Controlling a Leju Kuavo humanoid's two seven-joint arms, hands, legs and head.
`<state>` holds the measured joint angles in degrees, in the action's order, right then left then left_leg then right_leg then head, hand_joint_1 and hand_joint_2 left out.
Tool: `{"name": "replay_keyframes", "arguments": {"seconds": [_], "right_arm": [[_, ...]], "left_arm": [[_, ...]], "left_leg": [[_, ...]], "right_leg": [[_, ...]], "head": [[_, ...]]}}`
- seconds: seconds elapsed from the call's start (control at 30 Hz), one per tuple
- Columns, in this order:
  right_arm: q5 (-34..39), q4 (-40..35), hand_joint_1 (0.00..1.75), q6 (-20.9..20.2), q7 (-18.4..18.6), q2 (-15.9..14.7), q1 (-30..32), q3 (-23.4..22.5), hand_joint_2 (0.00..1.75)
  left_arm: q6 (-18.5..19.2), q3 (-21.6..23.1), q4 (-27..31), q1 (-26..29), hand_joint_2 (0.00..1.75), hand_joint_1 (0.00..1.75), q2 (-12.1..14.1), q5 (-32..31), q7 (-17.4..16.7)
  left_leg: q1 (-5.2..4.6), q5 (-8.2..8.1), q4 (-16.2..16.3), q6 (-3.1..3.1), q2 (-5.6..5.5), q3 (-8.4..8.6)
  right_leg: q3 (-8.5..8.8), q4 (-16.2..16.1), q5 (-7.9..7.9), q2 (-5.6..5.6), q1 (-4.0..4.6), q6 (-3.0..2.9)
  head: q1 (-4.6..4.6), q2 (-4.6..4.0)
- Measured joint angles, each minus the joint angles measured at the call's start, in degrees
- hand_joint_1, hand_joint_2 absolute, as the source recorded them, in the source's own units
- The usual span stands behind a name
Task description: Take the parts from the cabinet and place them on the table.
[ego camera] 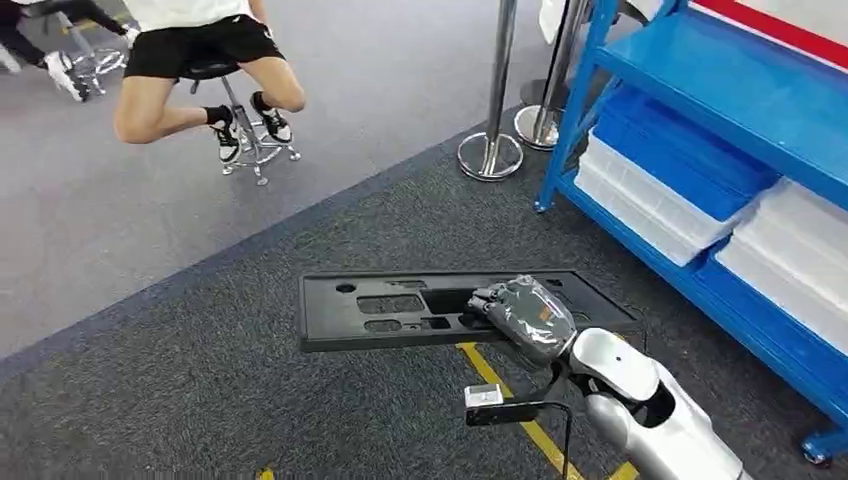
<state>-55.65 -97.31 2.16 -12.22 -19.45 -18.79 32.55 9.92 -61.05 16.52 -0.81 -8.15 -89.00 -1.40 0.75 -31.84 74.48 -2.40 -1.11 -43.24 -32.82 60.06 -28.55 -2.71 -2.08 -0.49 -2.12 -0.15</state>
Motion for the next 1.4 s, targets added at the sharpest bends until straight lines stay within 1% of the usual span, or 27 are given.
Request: {"name": "replay_keyframes", "arguments": {"seconds": [0.03,0.1,0.13,0.17,0.2,0.33,0.37,0.4,0.43,0.5,0.53,0.6,0.67,0.7,0.73,0.83,0.87,0.9,0.97,1.03,1.07,1.1,1.17,1.2,1.23,1.37,1.4], "right_arm": [[-0.02,0.0,1.75,0.0,0.0,0.0,0.14,0.0,1.75],[-0.02,-0.02,1.75,0.0,-0.02,0.0,0.19,0.0,1.75],[-0.02,-0.19,1.75,0.0,-0.02,0.0,0.19,0.0,1.75],[-0.02,-0.33,1.75,0.02,-0.02,-0.02,0.18,0.0,1.75],[-0.02,-0.37,1.75,0.04,-0.02,-0.02,0.17,-0.02,1.75],[-0.24,-0.7,1.75,0.07,-0.04,0.0,0.39,-0.02,1.75],[-0.41,-0.81,1.75,0.11,-0.02,0.0,0.4,-0.04,1.75],[-0.46,-0.87,1.75,0.29,-0.04,0.04,0.62,-0.2,1.75],[-0.53,-0.94,1.75,0.33,-0.04,0.15,0.87,-0.37,1.75],[-0.76,-0.92,1.75,0.33,0.02,0.2,1.86,-0.76,1.75],[-0.79,-0.87,1.75,0.33,0.02,0.2,2.3,-0.81,1.75],[-0.83,-0.87,1.75,0.33,-0.04,0.2,2.54,-0.81,1.75],[-0.94,-0.87,1.75,0.35,-0.04,0.2,2.52,-0.96,1.75],[-0.96,-0.87,1.75,0.35,-0.04,0.2,2.51,-1.03,1.75],[-0.98,-1.01,1.75,0.39,-0.07,0.24,2.56,-1.09,1.75],[-1.14,-1.09,1.75,0.39,-0.13,0.24,2.52,-1.2,1.75],[-1.14,-1.18,1.75,0.39,-0.11,0.24,2.44,-1.2,1.75],[-1.14,-1.2,1.75,0.42,-0.13,0.22,2.52,-1.25,1.75],[-1.18,-1.27,1.75,0.44,-0.09,-0.07,2.59,-1.51,1.75],[-1.31,-1.27,1.75,0.46,-0.09,-0.17,2.72,-1.55,1.75],[-1.4,-1.27,1.75,0.46,-0.09,-0.17,2.75,-1.55,1.75],[-1.51,-1.27,1.75,0.44,-0.11,-0.17,2.74,-1.55,1.75],[-1.84,-1.49,1.75,0.42,-0.11,-0.17,2.72,-1.55,1.75],[-1.99,-1.72,1.75,0.42,-0.11,-0.17,2.65,-1.55,1.75],[-2.01,-1.75,1.75,0.42,-0.11,-0.17,2.58,-1.62,1.75],[-2.82,-1.77,1.75,0.33,-0.02,-0.17,2.42,-1.53,1.75],[-2.97,-1.75,1.75,0.33,-0.02,-0.17,2.24,-1.53,1.75]], "left_arm": [[-0.07,-0.04,0.0,0.03,1.75,0.0,0.0,0.0,0.13],[-0.22,-0.13,0.0,0.19,1.75,0.0,0.02,-0.24,0.28],[-0.28,-0.15,0.0,0.32,1.75,0.0,0.04,-0.26,0.28],[-0.31,-0.15,0.0,0.36,1.75,0.0,0.09,-0.31,0.28],[-0.37,-0.15,0.0,0.26,1.75,0.0,0.11,-0.33,0.33],[-0.61,-0.15,0.0,0.53,1.75,0.0,0.2,-0.74,0.55],[-0.76,-0.15,-0.02,0.64,1.75,0.0,0.22,-0.92,0.52],[-0.77,-0.15,-0.02,0.51,1.75,0.0,0.2,-0.94,0.41],[-0.77,-0.13,-0.02,0.3,1.75,0.0,0.2,-0.96,0.11],[-0.74,-0.07,-0.02,0.02,1.75,0.0,0.22,-0.96,-0.33],[-0.79,-0.07,-0.02,0.0,1.75,0.0,0.22,-0.96,-0.42],[-0.77,-0.07,-0.02,0.08,1.75,0.0,0.24,-0.96,-0.57],[-0.76,-0.07,-0.02,0.07,1.75,0.0,0.24,-0.96,-0.57],[-0.76,-0.07,-0.02,0.08,1.75,0.0,0.24,-0.96,-0.57],[-0.77,-0.07,-0.02,-0.1,1.75,0.0,0.28,-0.96,-0.57],[-0.74,-0.07,-0.04,0.39,1.75,0.0,0.31,-0.96,-0.46],[-0.77,-0.07,-0.04,0.47,1.75,0.0,0.33,-0.98,-0.48],[-0.74,-0.07,-0.2,0.51,1.75,0.0,0.28,-0.98,-0.46],[-0.94,-0.07,-0.2,0.17,1.75,0.0,0.42,-0.98,-0.44],[-0.96,-0.04,-0.2,-0.05,1.75,0.0,0.42,-0.98,-0.29],[-0.96,-0.04,-0.2,-0.02,1.75,0.0,0.42,-0.96,-0.18],[-0.96,-0.04,-0.2,0.01,1.75,0.0,0.42,-0.98,-0.11],[-0.98,-0.04,-0.2,0.14,1.75,0.0,0.48,-0.96,-0.09],[-1.0,-0.02,-0.2,0.11,1.75,0.0,0.55,-0.98,-0.02],[-1.09,0.0,-0.2,-0.05,1.75,0.0,0.59,-0.98,0.0],[-1.18,0.09,-0.2,0.17,1.75,0.0,0.72,-0.98,-0.37],[-1.29,0.18,-0.2,0.33,1.75,0.0,0.68,-0.98,-0.48]], "left_leg": [[0.02,0.11,1.1,-0.02,0.21,-0.45],[-0.01,3.57,-4.15,0.27,0.61,2.51],[-0.11,5.8,-8.88,0.61,1.37,5.19],[-0.39,7.35,-13.69,1.17,3.33,7.92],[-1.07,6.52,-14.55,1.82,4.44,8.12],[-1.31,7.23,-15.94,3.34,2.02,8.05],[-0.47,8.05,-17.15,3.63,1.28,9.3],[-0.49,8.28,-17.73,4.05,0.67,9.48],[-0.49,8.61,-17.74,4.41,0.28,9.4],[-0.6,8.57,-17.71,4.47,-1.36,9.33],[-0.6,8.57,-17.6,4.46,-2.25,9.33],[-0.49,8.37,-17.11,4.24,-3.94,9.32],[-0.28,7.79,-16.02,3.57,-5.5,9.14],[-0.39,7.41,-15.31,3.11,-6.05,8.56],[-0.62,7.05,-14.27,2.75,-6.65,7.92],[0.05,7.65,-14.99,1.48,-8.42,7.14],[0.2,7.52,-14.42,1.38,-7.78,7.31],[-0.23,6.61,-13.01,1.14,-4.2,6.79],[-0.1,2.25,-5.55,0.47,-0.13,3.12],[-0.07,-0.51,1.57,0.23,0.58,-0.48],[-0.07,-0.16,2.17,0.27,0.62,-0.79],[-0.08,1.35,0.23,0.44,0.66,0.21],[-0.38,5.83,-8.94,1.37,1.51,5.23],[-0.9,7.29,-13.62,2.16,3.68,7.94],[-1.39,6.48,-14.78,2.87,4.96,8.16],[-1.85,7.18,-16.31,4.3,2.35,8.41],[-1.1,8.07,-17.39,4.36,1.56,9.53]], "right_leg": [[0.02,0.01,-0.06,-0.88,0.09,-0.06],[0.13,0.01,-0.2,-2.4,0.22,-0.06],[0.29,0.0,-0.31,-3.0,0.29,-0.01],[0.51,-0.04,-0.43,-3.59,0.35,0.17],[0.62,-0.14,-0.53,-4.11,0.68,0.41],[1.71,-1.4,-0.3,-6.22,0.86,1.69],[1.93,-0.99,-0.82,-4.28,0.42,1.95],[1.05,0.78,-2.34,-0.96,0.38,1.8],[-0.76,4.57,-4.59,0.74,0.4,1.59],[-4.91,12.93,-7.72,2.16,0.39,1.57],[-6.19,14.95,-7.73,2.24,0.38,1.69],[-5.33,11.67,-3.9,2.31,0.06,1.91],[-1.59,3.06,1.11,3.82,-0.5,2.14],[-0.86,1.17,0.58,6.03,-0.72,2.17],[-0.8,0.56,0.34,6.16,-0.56,2.15],[-0.84,0.53,0.6,4.39,-0.08,0.94],[-0.66,0.09,0.8,3.58,-0.44,0.59],[-0.38,-0.1,0.82,2.93,-0.31,0.37],[-0.28,-0.18,0.74,1.42,0.14,-0.11],[-0.3,-0.15,0.63,-0.3,0.41,-0.26],[-0.29,-0.15,0.57,-1.11,0.5,-0.35],[-0.22,-0.15,0.48,-1.85,0.65,-0.35],[0.05,-0.18,0.3,-3.24,0.92,-0.29],[0.24,-0.22,0.21,-3.86,0.96,-0.25],[0.42,-0.3,0.05,-4.48,1.26,0.07],[1.45,-1.23,0.07,-6.65,0.98,1.37],[1.61,-0.77,-0.31,-4.46,0.77,1.63]], "head": [[0.0,0.0],[0.0,0.0],[0.0,0.0],[0.0,0.0],[0.0,0.0],[0.0,0.0],[0.04,0.0],[0.0,0.0],[0.02,0.0],[0.0,0.0],[0.02,0.0],[0.0,0.0],[0.0,0.0],[0.02,0.0],[-0.07,0.0],[-0.02,0.0],[-0.02,0.0],[-0.07,0.0],[-0.04,0.0],[-0.04,0.0],[-0.04,0.0],[-0.04,0.0],[-0.04,0.0],[-0.04,0.0],[-0.02,0.0],[-0.07,0.0],[0.0,0.0]]}}
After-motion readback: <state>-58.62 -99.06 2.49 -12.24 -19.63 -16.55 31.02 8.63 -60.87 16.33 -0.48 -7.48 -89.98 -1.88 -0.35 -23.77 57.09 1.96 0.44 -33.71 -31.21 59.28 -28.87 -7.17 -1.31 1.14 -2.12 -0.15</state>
